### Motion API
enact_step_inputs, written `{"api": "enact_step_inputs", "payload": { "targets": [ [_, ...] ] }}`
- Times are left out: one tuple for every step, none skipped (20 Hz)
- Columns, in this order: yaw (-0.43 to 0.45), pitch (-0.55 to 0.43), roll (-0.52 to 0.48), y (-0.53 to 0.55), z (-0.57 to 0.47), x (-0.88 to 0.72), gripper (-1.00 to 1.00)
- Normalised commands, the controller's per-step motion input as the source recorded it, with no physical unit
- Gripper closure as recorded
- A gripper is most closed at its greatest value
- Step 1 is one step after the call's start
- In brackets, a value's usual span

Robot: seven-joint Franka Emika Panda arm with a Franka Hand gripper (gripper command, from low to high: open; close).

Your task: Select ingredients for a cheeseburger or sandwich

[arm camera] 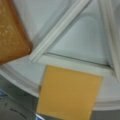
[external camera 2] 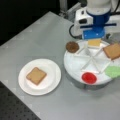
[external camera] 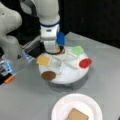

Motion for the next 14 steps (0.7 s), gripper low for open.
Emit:
{"api": "enact_step_inputs", "payload": {
  "targets": [
    [-0.397, 0.434, 0.31, -0.18, 0.38, 0.26, -1.0],
    [-0.441, 0.454, 0.36, -0.18, 0.37, 0.28, -1.0],
    [-0.448, 0.457, 0.393, -0.18, 0.36, 0.31, -1.0],
    [-0.44, 0.466, 0.421, -0.2, 0.36, 0.35, -1.0],
    [-0.412, 0.445, 0.429, -0.22, 0.34, 0.39, -1.0],
    [-0.377, 0.414, 0.415, -0.25, 0.32, 0.43, -1.0],
    [-0.348, 0.379, 0.401, -0.28, 0.29, 0.47, -1.0],
    [-0.317, 0.348, 0.389, -0.3, 0.26, 0.5, -1.0],
    [-0.269, 0.329, 0.356, -0.29, 0.23, 0.5, -1.0],
    [-0.264, 0.314, 0.362, -0.29, 0.19, 0.5, -1.0],
    [-0.255, 0.306, 0.362, -0.28, 0.17, 0.5, -1.0],
    [-0.239, 0.311, 0.362, -0.28, 0.15, 0.49, -1.0],
    [-0.203, 0.309, 0.339, -0.28, 0.14, 0.48, -1.0],
    [-0.196, 0.299, 0.354, -0.25, 0.13, 0.43, -1.0]
  ]
}}
